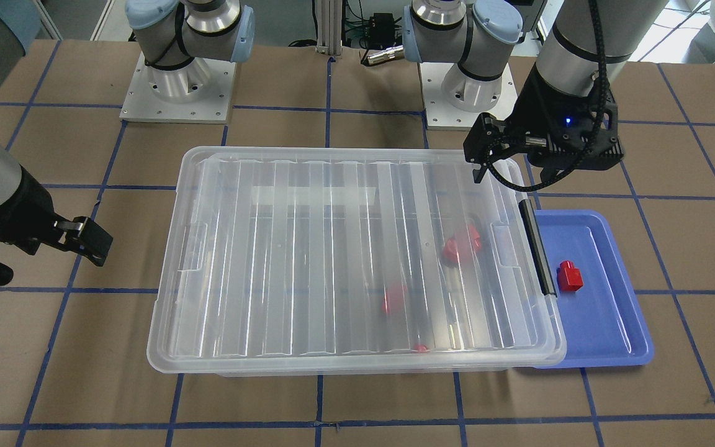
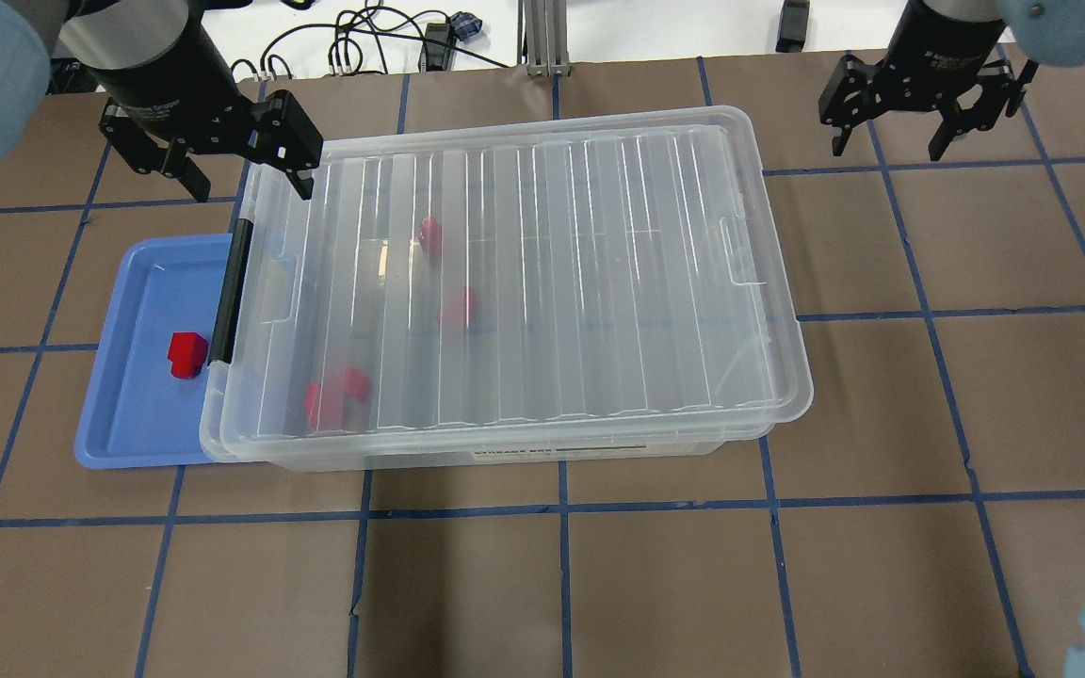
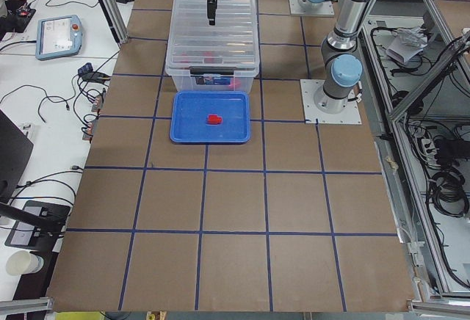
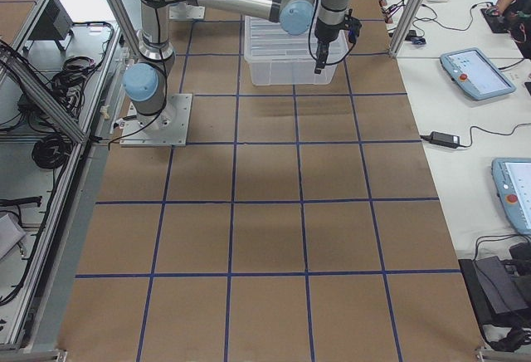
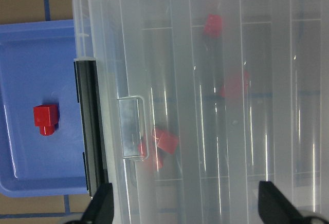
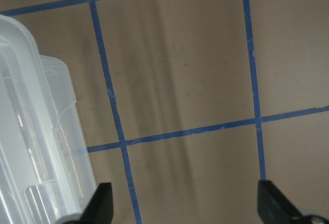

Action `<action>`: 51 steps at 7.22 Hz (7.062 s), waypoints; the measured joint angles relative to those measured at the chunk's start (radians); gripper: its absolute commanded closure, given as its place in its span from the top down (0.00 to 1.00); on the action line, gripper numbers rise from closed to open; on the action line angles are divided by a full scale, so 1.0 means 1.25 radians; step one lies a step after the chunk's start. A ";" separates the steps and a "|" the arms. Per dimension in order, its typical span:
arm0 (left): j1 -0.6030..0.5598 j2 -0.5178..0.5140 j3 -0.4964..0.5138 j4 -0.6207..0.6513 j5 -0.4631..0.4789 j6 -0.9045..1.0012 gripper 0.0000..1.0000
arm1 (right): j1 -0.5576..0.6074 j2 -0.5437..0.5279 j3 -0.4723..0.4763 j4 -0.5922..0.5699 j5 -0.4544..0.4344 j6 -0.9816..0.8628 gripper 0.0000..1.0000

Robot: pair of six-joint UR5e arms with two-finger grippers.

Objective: Place red block in blue tray from box

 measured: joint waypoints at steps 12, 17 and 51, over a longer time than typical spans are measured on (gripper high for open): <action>-0.005 0.003 -0.006 0.000 0.001 0.000 1.00 | 0.083 -0.191 0.073 0.133 0.096 -0.017 1.00; -0.005 -0.004 -0.003 0.000 0.000 -0.001 1.00 | 0.084 -0.228 0.107 0.149 0.058 -0.011 1.00; -0.004 0.007 -0.014 0.003 0.000 -0.001 1.00 | 0.083 -0.251 0.135 0.144 0.026 -0.007 1.00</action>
